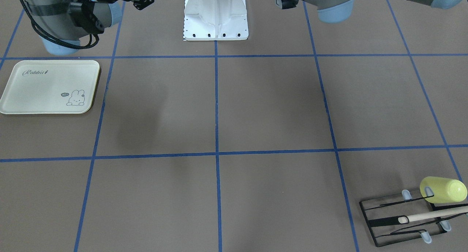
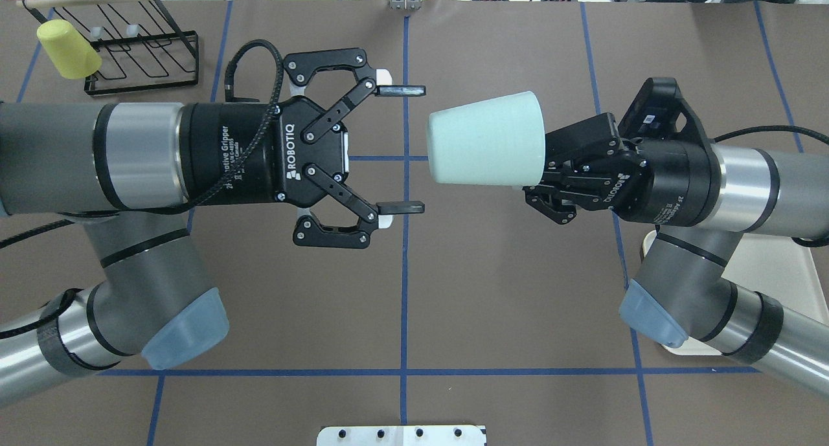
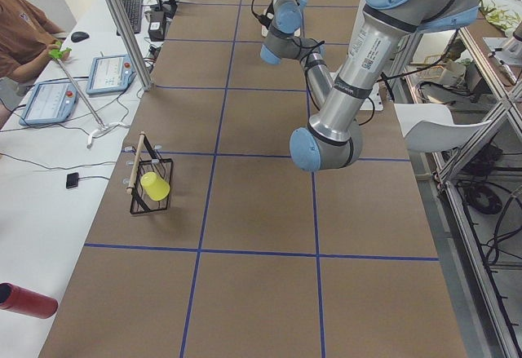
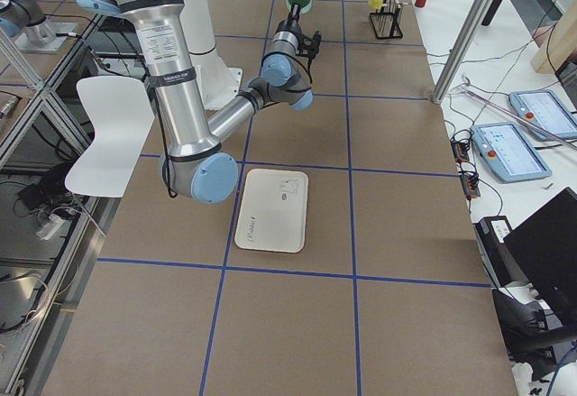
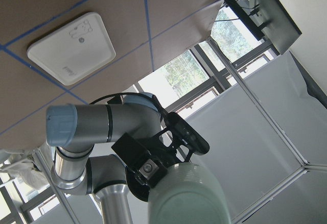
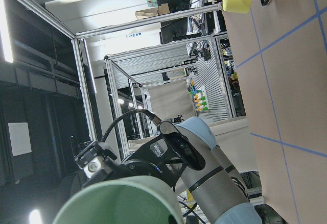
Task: Left arm grabs green cup and hands to right arm on tray
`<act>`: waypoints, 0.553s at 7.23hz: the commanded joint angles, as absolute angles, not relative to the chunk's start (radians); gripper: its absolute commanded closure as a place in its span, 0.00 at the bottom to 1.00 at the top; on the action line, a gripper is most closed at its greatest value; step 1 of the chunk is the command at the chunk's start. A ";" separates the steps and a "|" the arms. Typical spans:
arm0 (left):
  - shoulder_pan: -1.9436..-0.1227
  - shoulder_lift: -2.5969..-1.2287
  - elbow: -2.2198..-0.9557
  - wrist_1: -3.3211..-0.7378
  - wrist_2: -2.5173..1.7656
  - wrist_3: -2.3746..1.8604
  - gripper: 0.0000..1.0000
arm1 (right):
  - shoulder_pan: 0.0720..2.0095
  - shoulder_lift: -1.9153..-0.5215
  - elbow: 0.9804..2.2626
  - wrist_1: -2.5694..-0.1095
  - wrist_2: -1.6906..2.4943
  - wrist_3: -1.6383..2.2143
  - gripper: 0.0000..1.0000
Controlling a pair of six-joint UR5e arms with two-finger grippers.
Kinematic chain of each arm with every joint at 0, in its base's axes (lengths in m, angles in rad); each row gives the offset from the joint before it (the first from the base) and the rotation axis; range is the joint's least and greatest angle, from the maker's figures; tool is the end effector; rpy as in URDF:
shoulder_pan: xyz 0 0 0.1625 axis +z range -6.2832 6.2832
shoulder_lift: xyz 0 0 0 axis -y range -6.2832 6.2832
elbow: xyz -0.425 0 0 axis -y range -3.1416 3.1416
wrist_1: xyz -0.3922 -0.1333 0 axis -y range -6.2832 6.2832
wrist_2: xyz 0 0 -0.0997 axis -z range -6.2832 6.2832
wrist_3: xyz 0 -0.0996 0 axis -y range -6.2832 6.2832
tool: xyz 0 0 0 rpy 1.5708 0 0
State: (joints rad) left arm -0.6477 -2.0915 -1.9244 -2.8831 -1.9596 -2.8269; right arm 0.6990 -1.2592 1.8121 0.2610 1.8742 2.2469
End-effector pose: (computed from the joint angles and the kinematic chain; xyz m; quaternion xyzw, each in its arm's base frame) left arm 0.3257 -0.3662 0.0957 -0.3457 0.8048 -0.2677 0.4013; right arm -0.2831 -0.3732 0.2235 -0.0453 -0.9191 0.1233 0.3714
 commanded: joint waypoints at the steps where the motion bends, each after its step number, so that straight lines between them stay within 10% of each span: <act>1: -0.722 -2.013 -1.922 -2.800 -2.040 -2.656 0.00 | 0.825 -1.281 1.709 0.252 2.001 2.165 1.00; 4: -0.866 -2.014 -2.003 -2.309 -2.212 -2.148 0.00 | 0.902 -1.389 1.681 0.028 2.163 1.766 1.00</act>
State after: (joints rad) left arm -0.8175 -2.0139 -1.9592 -2.5115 -2.1635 -2.3479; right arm 0.8787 -1.3233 1.6827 0.1289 2.1318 1.9610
